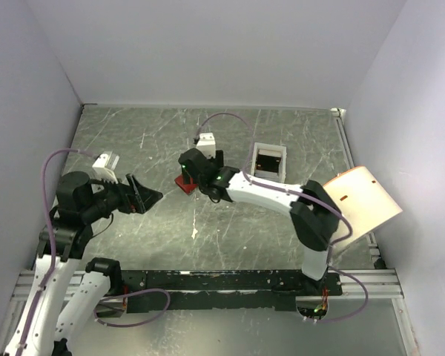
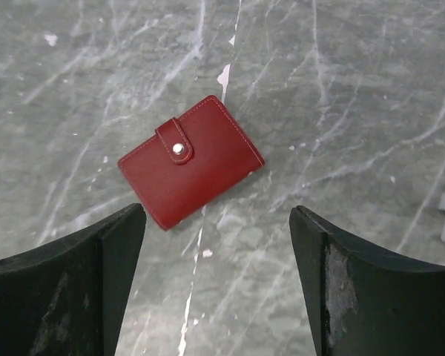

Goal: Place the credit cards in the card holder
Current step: Move the card holder to the center of the board.

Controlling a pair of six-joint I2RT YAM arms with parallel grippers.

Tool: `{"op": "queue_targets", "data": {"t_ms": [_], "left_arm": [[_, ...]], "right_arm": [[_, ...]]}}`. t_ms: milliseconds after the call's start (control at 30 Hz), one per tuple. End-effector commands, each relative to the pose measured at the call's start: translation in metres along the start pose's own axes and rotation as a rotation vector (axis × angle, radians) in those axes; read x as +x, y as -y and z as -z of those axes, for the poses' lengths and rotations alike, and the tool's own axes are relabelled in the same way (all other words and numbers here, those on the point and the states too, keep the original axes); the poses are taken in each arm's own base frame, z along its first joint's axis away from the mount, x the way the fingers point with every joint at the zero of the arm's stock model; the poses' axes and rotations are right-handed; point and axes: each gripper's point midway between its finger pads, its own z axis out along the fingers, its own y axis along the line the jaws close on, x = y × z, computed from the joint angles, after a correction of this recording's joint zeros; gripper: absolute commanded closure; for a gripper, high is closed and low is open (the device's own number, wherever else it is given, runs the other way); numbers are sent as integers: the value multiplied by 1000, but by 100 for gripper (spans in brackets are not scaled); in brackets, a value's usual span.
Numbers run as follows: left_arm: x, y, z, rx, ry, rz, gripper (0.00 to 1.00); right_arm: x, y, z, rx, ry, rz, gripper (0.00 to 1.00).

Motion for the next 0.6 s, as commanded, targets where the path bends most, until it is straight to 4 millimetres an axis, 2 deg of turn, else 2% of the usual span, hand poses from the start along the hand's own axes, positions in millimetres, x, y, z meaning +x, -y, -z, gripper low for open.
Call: {"op": "queue_targets", "data": {"t_ms": [0, 100, 167, 200, 233, 333, 467, 567], "left_arm": [[-4, -5, 19, -82, 48, 3, 4], [-8, -6, 29, -126, 66, -11, 5], [-13, -9, 36, -168, 88, -19, 5], [-16, -10, 39, -186, 101, -21, 5], [-17, -12, 42, -201, 113, -22, 5], [-21, -13, 46, -220, 146, -13, 6], [-19, -15, 47, -231, 157, 22, 7], [-15, -14, 42, -211, 142, 31, 10]], "right_arm": [[0, -6, -32, 31, 15, 122, 26], [4, -19, -48, 7, 7, 148, 31], [4, -21, -54, 18, 5, 153, 36], [16, -20, -65, 28, -11, 178, 37], [18, -22, -70, 16, -7, 193, 37], [23, -20, -88, -9, -24, 223, 37], [28, -8, -113, -38, -107, 214, 31], [26, 1, -122, -31, -108, 213, 28]]}}
